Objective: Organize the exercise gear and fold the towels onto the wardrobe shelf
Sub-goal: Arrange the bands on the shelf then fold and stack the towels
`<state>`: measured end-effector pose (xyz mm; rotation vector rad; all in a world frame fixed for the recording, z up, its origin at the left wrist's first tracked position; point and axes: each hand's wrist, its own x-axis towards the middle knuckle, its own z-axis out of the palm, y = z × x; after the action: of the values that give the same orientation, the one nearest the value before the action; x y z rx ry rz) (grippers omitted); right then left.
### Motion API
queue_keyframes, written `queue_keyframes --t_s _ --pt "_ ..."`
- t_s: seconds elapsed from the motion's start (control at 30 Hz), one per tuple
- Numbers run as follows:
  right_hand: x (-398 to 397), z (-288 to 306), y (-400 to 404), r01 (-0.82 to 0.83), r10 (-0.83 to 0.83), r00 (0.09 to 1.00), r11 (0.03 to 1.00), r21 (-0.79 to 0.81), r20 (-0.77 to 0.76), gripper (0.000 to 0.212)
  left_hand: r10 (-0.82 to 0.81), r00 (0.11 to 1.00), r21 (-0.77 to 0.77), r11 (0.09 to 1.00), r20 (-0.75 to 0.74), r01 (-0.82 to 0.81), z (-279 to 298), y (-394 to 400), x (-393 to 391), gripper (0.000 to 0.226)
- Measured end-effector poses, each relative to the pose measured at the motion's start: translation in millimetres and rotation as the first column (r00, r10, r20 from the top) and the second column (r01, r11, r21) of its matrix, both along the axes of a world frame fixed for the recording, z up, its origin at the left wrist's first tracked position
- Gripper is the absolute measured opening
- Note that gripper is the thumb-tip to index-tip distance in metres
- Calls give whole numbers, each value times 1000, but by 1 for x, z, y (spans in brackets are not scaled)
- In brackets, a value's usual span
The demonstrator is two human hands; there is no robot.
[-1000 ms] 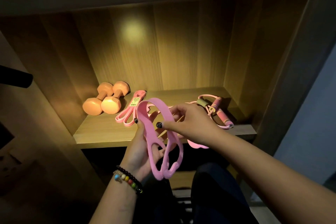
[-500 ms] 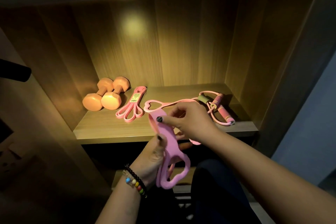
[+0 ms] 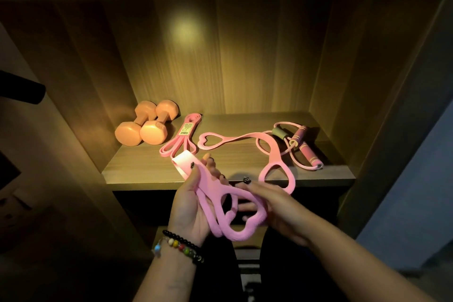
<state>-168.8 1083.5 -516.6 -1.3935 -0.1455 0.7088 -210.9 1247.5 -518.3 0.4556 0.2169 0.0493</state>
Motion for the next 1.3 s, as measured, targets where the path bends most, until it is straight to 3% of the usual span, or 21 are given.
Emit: queue_keyframes --t_s 0.1,0.2,0.3,0.4,0.53,0.63,0.73,0.8,0.87,0.93,0.97,1.03,1.13,1.23,1.3 --pt "-16 -16 7 80 32 945 943 324 -326 52 13 1000 -49 999 8 -13 2 0 0 27" --pt "-28 -22 17 142 60 899 897 419 -434 47 97 995 -109 990 36 -93 9 -2 0 28" --pt "-33 -19 25 189 0 891 909 372 -454 47 122 992 -52 991 40 -119 15 -1 0 23" --pt "-28 -18 24 248 -76 897 902 352 -436 44 165 986 107 981 -4 -164 19 0 0 21" --pt "-22 -12 15 304 -88 879 860 409 -468 35 143 990 300 944 3 -137 21 6 1 39" --pt "-23 -6 6 299 -22 875 810 504 -484 46 130 991 350 929 -14 -117 21 11 1 32" --pt "-26 -2 4 289 -13 891 787 544 -454 74 151 987 419 900 -51 -116 16 11 1 25" --pt "-29 -1 6 300 -23 886 791 534 -463 60 180 981 580 807 -67 -109 13 10 0 23" --pt "-32 2 7 322 -58 875 811 488 -481 35 227 970 770 633 -91 -76 10 8 -1 25" --pt "-30 2 5 357 -97 862 812 461 -498 32 257 962 875 482 -98 -40 7 10 -1 28" --pt "-29 2 5 373 -116 858 810 452 -501 33 260 960 889 457 -103 -29 6 12 -1 28" --pt "-25 3 5 384 -151 857 824 417 -492 38 221 967 874 486 -127 4 5 18 -1 27" --pt "-19 0 6 366 -183 871 860 355 -455 39 31 986 829 546 -166 123 3 29 -3 27" --pt "-16 -3 8 348 -201 887 883 315 -416 36 -214 951 817 491 -222 301 -3 40 -10 52" --pt "-14 -6 9 371 -247 883 889 269 -399 32 -225 949 805 508 -220 307 -8 46 -12 51"
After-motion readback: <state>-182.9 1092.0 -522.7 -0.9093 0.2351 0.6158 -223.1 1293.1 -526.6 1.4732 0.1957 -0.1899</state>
